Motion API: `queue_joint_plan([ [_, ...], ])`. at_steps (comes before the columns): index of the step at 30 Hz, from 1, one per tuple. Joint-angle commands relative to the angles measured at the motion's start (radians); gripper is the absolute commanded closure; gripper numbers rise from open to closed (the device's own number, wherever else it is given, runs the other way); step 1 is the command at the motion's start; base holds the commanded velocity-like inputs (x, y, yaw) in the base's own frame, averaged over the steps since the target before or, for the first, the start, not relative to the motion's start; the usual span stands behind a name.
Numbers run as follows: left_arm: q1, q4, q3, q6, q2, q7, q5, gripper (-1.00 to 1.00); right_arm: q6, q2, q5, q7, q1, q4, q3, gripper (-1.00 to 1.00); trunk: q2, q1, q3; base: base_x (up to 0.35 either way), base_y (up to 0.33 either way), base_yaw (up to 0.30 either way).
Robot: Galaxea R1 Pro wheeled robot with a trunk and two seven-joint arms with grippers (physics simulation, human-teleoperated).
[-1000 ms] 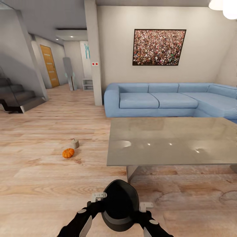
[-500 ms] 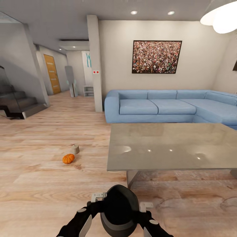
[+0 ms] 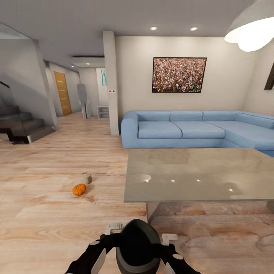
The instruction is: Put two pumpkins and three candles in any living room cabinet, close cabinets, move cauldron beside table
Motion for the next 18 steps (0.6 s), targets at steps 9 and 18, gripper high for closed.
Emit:
queue_joint_plan([
  [9, 0.0, -0.001, 0.0, 0.008, 0.001, -0.002, 0.008, -1.0, -0.003, -0.001, -0.004, -0.001, -0.001, 0.001, 0.0, -1.0, 0.063, -0.035, 0.027, -0.053, 0.0, 0.0],
  [18, 0.0, 0.0, 0.0, 0.008, 0.002, -0.004, 0.006, -1.0, -0.002, -0.001, -0.005, 0.0, -0.001, 0.002, -0.001, -1.0, 0.126, -0.07, 0.055, -0.024, 0.002, 0.0],
])
